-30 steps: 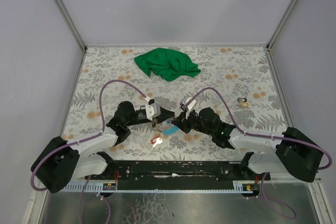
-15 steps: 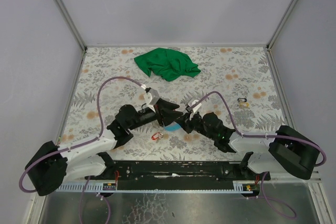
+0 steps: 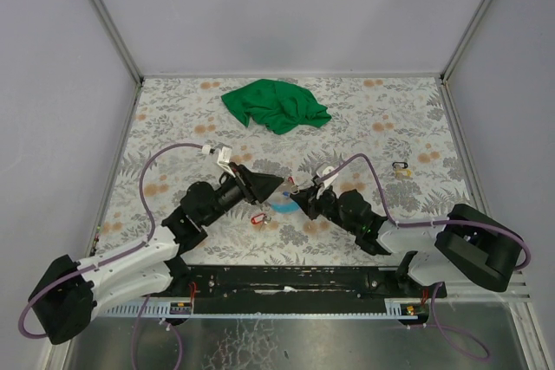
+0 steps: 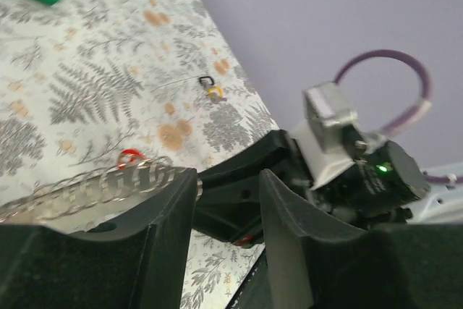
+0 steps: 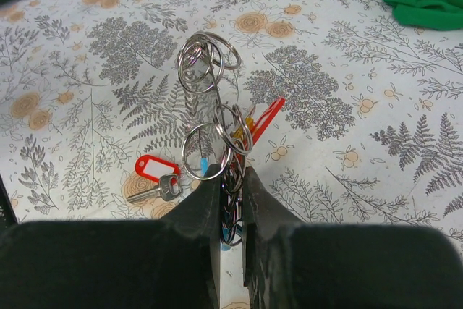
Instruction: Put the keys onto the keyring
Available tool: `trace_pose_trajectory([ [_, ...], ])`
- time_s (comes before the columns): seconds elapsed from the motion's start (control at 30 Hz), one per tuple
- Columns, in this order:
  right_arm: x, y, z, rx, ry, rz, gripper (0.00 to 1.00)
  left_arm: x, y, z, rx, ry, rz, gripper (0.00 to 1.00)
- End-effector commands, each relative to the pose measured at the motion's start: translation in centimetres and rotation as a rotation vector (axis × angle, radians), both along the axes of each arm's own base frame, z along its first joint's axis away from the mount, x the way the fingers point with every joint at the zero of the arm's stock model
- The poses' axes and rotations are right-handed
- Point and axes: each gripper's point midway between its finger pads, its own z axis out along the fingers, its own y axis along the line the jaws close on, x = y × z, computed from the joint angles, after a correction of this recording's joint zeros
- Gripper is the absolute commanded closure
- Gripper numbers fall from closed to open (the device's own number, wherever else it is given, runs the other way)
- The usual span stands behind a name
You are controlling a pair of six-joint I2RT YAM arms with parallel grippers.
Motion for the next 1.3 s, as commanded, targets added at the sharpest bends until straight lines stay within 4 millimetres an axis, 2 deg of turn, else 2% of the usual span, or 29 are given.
trace_pose_trajectory([
  [0.0, 0.7, 0.6, 4.5, 0.158, -0.096, -0.022, 1.0, 1.5, 1.3, -2.2, -0.052, 0.129, 0.077, 0.63],
  [0.17, 0.6, 0.5, 4.7, 0.163, -0.1, -0.02, 1.0, 2.3, 1.8, -3.0, -0.087, 0.181, 0.077, 0.68],
  [0.33, 0.6, 0.6, 4.8, 0.167, -0.102, -0.016, 1.0, 2.2, 1.5, -3.4, -0.111, 0.209, 0.053, 0.7],
  [0.8, 0.1, 1.0, 4.8, 0.185, -0.097, 0.016, 1.0, 2.0, 0.4, -3.6, -0.101, 0.205, -0.004, 0.71],
  [1.27, -0.2, 1.3, 5.0, 0.209, -0.092, 0.035, 1.0, 1.2, -0.5, -2.2, -0.144, 0.157, -0.087, 0.74],
])
